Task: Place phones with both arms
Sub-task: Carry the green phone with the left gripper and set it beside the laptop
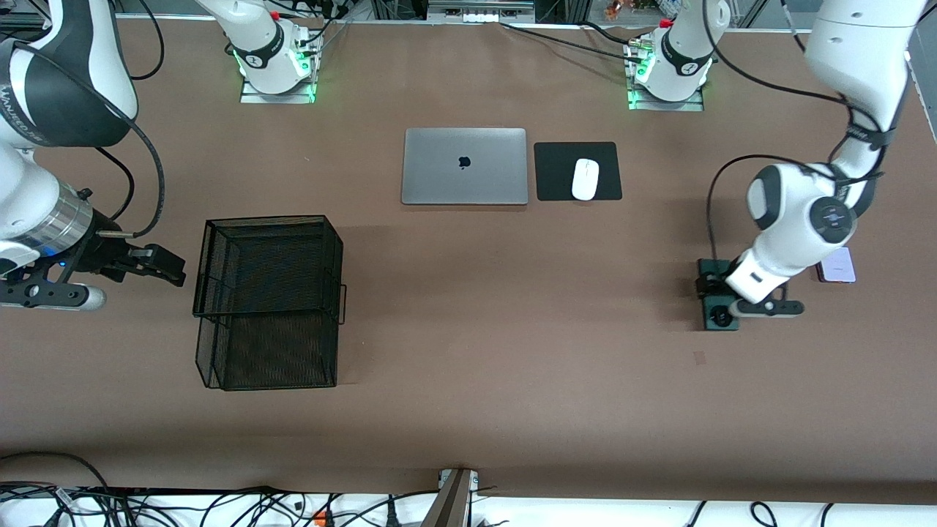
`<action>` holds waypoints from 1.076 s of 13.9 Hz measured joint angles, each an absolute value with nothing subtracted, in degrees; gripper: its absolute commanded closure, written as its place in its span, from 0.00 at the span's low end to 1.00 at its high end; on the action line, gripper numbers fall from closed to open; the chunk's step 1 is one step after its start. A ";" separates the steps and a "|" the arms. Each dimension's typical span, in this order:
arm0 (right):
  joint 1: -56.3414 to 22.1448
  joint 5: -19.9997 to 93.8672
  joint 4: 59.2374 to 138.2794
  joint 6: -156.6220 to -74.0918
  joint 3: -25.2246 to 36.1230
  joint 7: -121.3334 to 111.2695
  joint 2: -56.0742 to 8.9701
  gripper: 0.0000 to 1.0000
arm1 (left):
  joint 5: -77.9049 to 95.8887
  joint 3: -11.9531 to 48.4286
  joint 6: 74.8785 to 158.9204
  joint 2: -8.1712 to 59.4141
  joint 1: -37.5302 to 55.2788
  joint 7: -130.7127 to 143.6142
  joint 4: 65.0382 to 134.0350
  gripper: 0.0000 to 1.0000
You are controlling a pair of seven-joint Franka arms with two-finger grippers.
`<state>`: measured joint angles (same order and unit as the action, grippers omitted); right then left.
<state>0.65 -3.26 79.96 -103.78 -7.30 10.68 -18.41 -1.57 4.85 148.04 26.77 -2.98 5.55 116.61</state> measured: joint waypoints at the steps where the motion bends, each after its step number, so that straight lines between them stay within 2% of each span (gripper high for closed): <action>1: 0.65 -3.26 79.96 -103.78 -7.30 10.68 -18.42 0.00 | -1.57 4.97 147.96 28.31 0.22 10.24 114.72 1.00; 7: 0.64 -3.27 79.96 -103.78 -7.30 10.68 -18.42 0.00 | -1.57 5.19 142.91 34.45 16.36 30.66 105.36 1.00; 11: 0.64 -3.27 79.96 -103.78 -7.30 10.68 -18.42 0.00 | -1.57 5.12 136.01 39.36 26.53 43.60 93.26 1.00; 15: 0.64 -3.28 79.96 -103.78 -7.31 10.68 -18.42 0.00 | -1.57 4.70 134.96 46.02 33.90 49.35 83.79 1.00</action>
<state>0.64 -3.28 79.96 -103.78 -7.31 10.68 -18.42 -1.57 4.70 134.96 46.02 33.90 49.35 83.79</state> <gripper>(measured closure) 0.000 0.211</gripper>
